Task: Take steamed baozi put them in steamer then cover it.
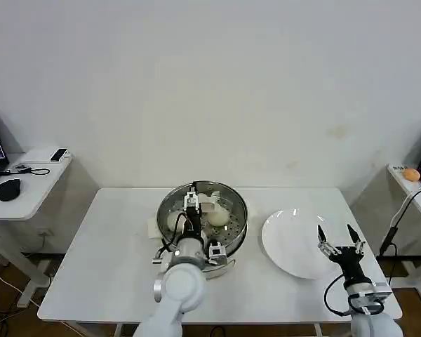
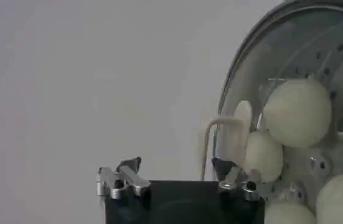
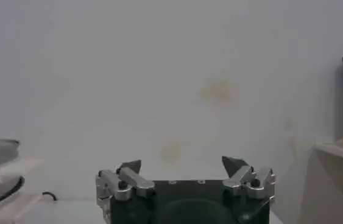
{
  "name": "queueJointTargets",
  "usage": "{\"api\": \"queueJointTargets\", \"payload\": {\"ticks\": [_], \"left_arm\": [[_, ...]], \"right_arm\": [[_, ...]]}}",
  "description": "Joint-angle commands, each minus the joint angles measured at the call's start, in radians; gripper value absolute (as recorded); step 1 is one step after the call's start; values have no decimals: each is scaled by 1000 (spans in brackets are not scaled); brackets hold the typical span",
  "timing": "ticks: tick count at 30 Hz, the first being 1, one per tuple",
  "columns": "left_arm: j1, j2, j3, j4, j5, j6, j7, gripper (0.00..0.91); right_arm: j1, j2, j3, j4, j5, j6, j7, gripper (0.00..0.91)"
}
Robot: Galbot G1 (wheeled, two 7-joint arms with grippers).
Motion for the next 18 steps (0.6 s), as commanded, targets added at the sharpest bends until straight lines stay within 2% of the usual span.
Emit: {"api": "queueJointTargets", "payload": {"ticks": [1, 12, 18], "left_arm": [[21, 4, -5, -61, -23, -4, 38, 907], [79, 37, -37, -149, -55, -5, 72, 907], [116, 72, -92, -256, -135, -4, 69, 907]], "right_arm": [[3, 1, 2, -3, 0, 0, 0, 907], [5, 0, -1, -10, 2, 2, 0, 907], [1, -2, -4, 3, 12, -8, 0, 907]]}}
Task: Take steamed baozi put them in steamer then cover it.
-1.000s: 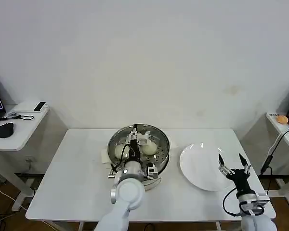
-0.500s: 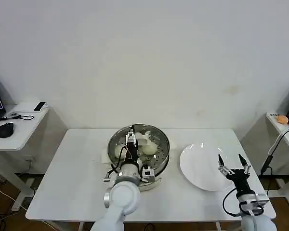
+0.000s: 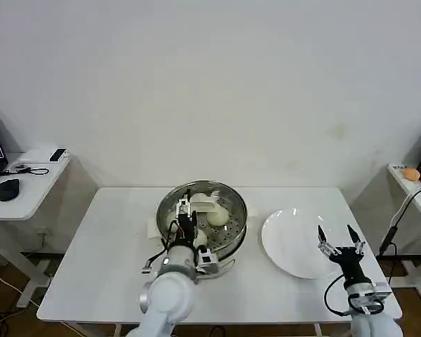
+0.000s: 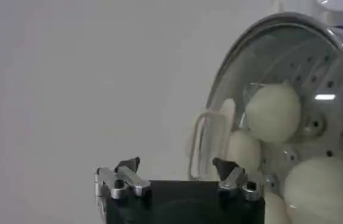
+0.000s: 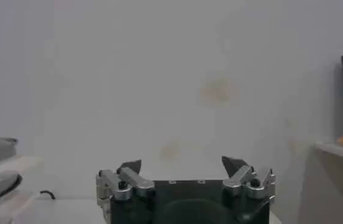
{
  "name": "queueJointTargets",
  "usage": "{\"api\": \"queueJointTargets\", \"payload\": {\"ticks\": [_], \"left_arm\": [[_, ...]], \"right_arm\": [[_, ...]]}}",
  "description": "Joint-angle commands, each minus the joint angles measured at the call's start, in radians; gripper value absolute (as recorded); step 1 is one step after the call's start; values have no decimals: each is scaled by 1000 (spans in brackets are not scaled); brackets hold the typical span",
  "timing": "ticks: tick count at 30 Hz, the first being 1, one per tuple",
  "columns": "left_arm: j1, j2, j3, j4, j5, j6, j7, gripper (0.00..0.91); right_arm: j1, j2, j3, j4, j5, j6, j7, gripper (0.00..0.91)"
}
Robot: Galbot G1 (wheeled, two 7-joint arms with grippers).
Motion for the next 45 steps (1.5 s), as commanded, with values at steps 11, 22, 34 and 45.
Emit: {"api": "queueJointTargets", "payload": {"ticks": [11, 22, 34, 45], "left_arm": [[124, 135, -302, -323, -586, 4, -151, 907], [289, 158, -587, -56, -1123, -337, -468, 907], [428, 139, -640, 51, -1392, -457, -524, 907], [442, 112, -638, 39, -1450, -440, -508, 907]], "right_arm": [[-10, -1, -51, 78, 24, -98, 52, 907], [-8, -39, -93, 85, 22, -178, 133, 907], [-13, -26, -115, 74, -21, -195, 133, 907], [-27, -12, -135, 83, -39, -261, 159, 907]]}}
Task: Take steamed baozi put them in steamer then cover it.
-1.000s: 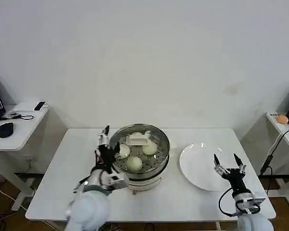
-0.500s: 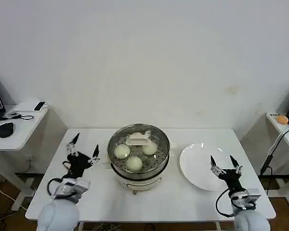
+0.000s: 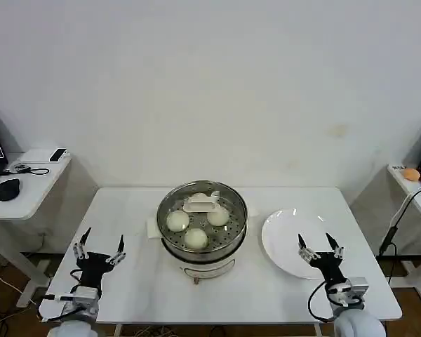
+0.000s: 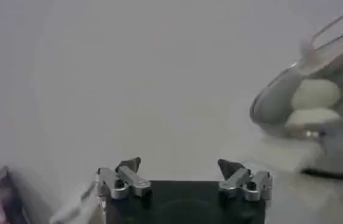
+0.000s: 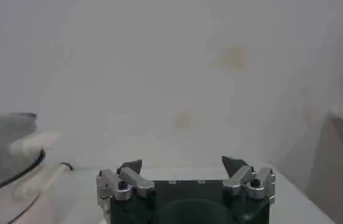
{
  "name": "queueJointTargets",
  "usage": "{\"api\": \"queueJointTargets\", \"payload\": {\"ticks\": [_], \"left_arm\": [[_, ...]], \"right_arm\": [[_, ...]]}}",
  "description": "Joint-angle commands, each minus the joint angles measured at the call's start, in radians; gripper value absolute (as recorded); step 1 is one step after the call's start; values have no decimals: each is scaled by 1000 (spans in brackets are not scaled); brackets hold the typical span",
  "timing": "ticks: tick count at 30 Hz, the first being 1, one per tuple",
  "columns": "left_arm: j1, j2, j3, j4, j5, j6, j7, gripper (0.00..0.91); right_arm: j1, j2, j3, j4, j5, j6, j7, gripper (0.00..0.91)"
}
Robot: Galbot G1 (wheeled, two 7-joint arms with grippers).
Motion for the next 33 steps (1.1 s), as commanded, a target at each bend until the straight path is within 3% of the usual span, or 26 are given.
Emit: {"api": "queueJointTargets", "payload": {"ticks": [1, 8, 16, 33], "left_arm": [[54, -12, -43, 34, -174, -50, -37, 907], [55, -15, -41, -3, -235, 10, -16, 907], [76, -30, -31, -16, -227, 12, -14, 907], [82, -37, -16, -27, -216, 13, -4, 907]], "right_arm": [[-10, 6, -9, 3, -25, -62, 34, 907], [-19, 23, 8, 12, -22, -53, 37, 907], [-13, 31, 33, 21, -70, -46, 52, 907], [-13, 32, 60, 15, -77, -54, 42, 907]]}}
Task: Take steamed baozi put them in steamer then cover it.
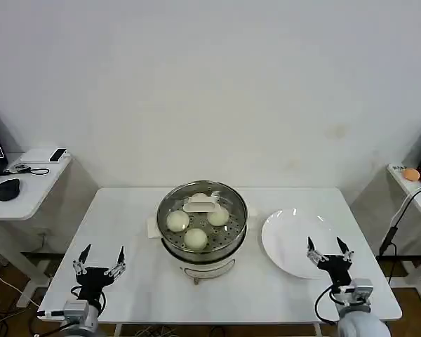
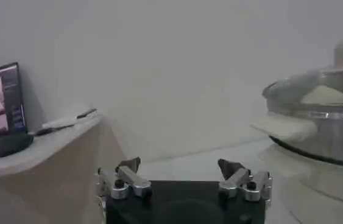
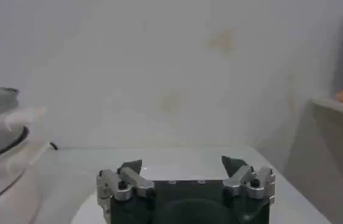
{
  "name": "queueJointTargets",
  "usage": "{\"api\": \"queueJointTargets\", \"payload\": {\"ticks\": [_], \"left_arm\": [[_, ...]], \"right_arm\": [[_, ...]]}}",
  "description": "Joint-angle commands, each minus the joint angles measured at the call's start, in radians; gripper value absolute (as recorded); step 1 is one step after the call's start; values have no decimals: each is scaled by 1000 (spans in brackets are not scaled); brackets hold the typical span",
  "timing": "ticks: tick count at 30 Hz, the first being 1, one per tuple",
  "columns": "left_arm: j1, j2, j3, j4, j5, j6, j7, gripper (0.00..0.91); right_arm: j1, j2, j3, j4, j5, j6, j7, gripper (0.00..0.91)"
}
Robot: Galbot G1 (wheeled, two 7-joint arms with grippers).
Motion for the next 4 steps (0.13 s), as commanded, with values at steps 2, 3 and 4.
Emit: {"api": "queueJointTargets", "payload": {"ticks": [2, 3, 4], "left_arm": [[6, -1, -2, -4, -11, 3, 0, 907], [8, 0, -2, -5, -11, 3, 0, 907], [8, 0, -3, -6, -11, 3, 0, 907]], "right_arm": [[3, 1, 11, -2, -16, -6, -4, 907], [4, 2, 11, -3, -19, -6, -6, 907], [5, 2, 11, -4, -19, -5, -6, 907]]}}
